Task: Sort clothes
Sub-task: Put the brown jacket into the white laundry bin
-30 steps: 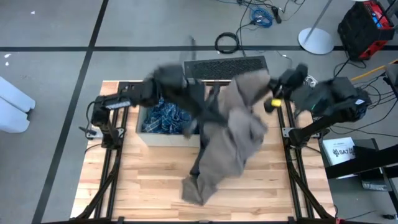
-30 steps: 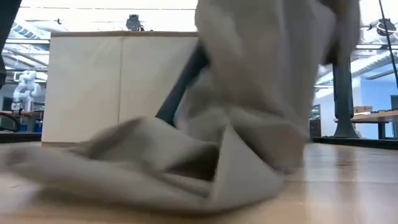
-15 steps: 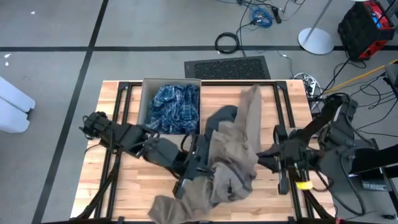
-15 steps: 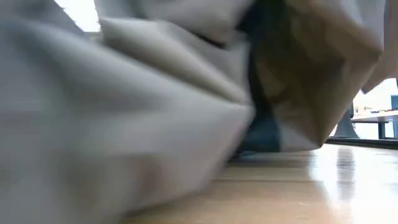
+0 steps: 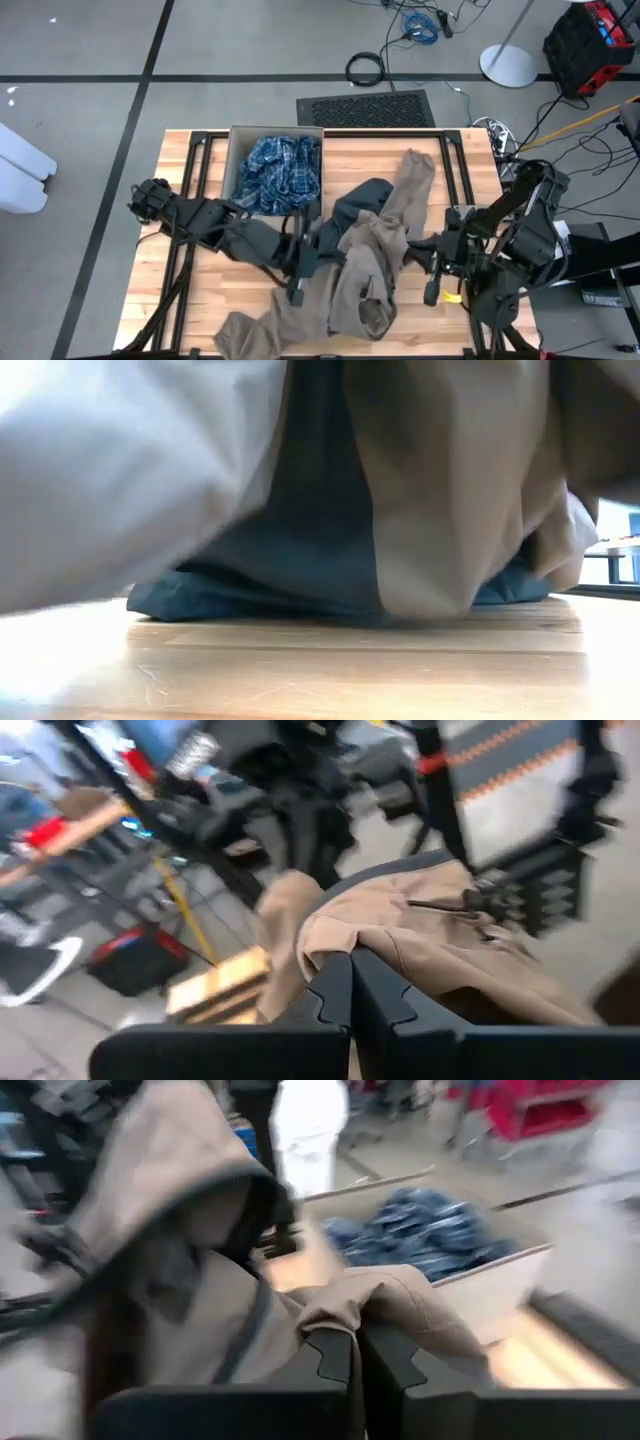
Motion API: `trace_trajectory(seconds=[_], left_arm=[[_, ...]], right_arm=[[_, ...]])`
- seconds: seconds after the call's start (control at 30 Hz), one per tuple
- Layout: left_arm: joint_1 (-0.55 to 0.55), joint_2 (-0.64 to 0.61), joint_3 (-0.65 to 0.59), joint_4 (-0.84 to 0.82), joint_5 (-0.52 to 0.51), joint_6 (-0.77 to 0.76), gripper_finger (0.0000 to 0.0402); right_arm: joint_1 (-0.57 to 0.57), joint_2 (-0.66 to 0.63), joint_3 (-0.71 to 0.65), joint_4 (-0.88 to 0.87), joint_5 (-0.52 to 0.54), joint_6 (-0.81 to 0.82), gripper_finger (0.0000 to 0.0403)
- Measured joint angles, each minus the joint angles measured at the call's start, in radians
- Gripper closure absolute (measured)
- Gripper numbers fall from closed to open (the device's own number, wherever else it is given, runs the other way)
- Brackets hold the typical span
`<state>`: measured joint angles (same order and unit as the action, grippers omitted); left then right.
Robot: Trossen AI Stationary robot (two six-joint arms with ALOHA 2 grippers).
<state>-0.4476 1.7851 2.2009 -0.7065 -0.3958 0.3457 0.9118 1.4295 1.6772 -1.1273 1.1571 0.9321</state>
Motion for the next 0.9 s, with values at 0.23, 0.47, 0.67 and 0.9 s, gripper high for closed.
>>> trace_trajectory(seconds=[0.23, 0.47, 0.67, 0.9], left_arm=[[0.197, 0.052, -0.01, 0.002, 0.099, -0.079, 0.0402], [0.265, 0.13, -0.124, 0.019, 0.188, -0.124, 0.0402], [0.263, 0.196, -0.237, 0.018, 0.181, -0.137, 0.0402], [0.281, 0.235, -0.476, 0.153, 0.205, -0.232, 0.0402]], right_arm=[[-0.167, -0.07, -0.05, -0.439, 0.066, 0.368, 0.0403], [-0.323, -0.334, -0.424, -0.313, -0.016, 0.412, 0.0403], [-0.455, -0.602, -0.762, 0.041, -0.12, 0.284, 0.0403], [-0.758, -0.687, -0.976, 0.447, -0.474, -0.049, 0.0403]])
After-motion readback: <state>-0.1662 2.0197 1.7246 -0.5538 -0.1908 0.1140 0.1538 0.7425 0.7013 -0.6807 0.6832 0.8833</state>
